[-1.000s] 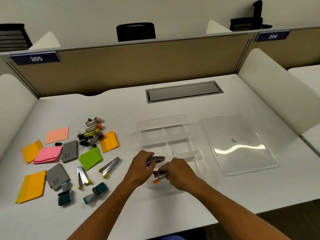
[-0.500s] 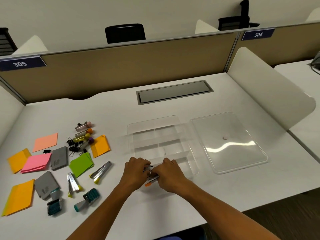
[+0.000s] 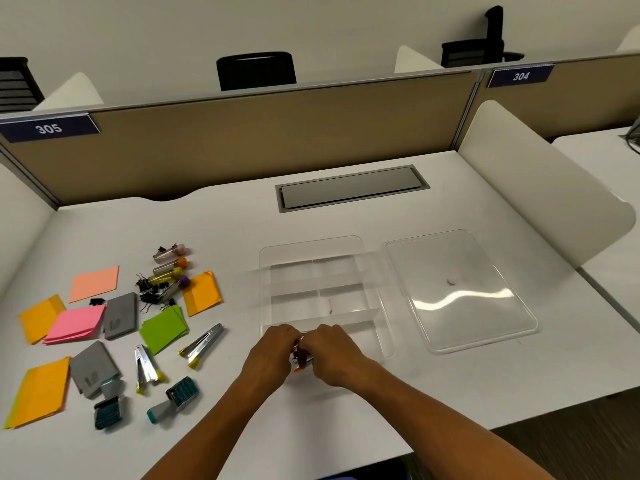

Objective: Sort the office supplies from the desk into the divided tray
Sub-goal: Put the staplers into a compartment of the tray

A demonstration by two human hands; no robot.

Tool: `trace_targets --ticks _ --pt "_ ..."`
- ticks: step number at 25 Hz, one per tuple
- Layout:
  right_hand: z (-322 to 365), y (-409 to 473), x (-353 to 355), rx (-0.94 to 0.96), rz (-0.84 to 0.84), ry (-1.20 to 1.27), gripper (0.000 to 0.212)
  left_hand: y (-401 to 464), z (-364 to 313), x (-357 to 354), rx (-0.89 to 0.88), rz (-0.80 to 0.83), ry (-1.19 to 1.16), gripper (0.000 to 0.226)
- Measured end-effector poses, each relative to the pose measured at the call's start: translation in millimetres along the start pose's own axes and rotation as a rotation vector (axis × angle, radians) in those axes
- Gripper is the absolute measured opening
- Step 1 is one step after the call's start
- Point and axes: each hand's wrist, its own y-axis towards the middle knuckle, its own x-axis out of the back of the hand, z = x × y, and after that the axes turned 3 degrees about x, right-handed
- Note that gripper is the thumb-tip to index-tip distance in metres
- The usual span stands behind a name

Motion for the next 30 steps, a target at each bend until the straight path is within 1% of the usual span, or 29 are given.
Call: trace_targets --ticks 3,6,9,13,15,18,19,21,27,30 --pt "-4.5 1.8 2.0 -0.019 -0.005 0.074 0.031 0.5 3.3 0.6 -0.034 -0.025 -0.042 0.040" --pt "-13.2 0.9 5.7 -0.020 -0.008 0.139 0.036 1.7 4.1 3.2 -0.066 -0.019 -0.017 0.037" --pt "-14.8 1.2 5.2 -0.036 -0.018 0.157 0.037 3.2 2.4 3.4 -0.060 -0.024 -0.018 0.042" --pt "-10.4 2.4 -0.1 -0.094 -0.023 0.207 0.041 2.7 5.7 0.5 -0.034 -0.012 -0.037 0.041" --pt "-5.7 3.8 -2.2 -0.114 0.010 0.149 0.043 3.5 6.9 -0.6 -0.030 -0.006 -0.035 0.041" --pt "2.4 8.1 -5.6 -0.102 0.038 -0.089 0.030 4.7 5.7 -0.3 0.000 0.015 -0.011 0.043" --pt "3.7 9.3 -7.4 -0.105 0.034 -0.125 0.027 5.7 5.9 -0.3 0.002 0.016 0.000 0.044" --pt "2.4 10.1 -10.4 -0.114 0.029 -0.135 0.025 6.7 5.6 -0.3 -0.012 0.017 0.025 0.044" --pt "3.3 8.3 -10.0 -0.081 0.012 -0.143 0.027 4.5 5.4 -6.1 0.014 -0.008 0.059 0.032" --pt "3.4 7.4 -7.5 -0.074 -0.002 -0.112 0.027 6.8 4.4 -7.4 0.056 -0.012 0.024 0.034"
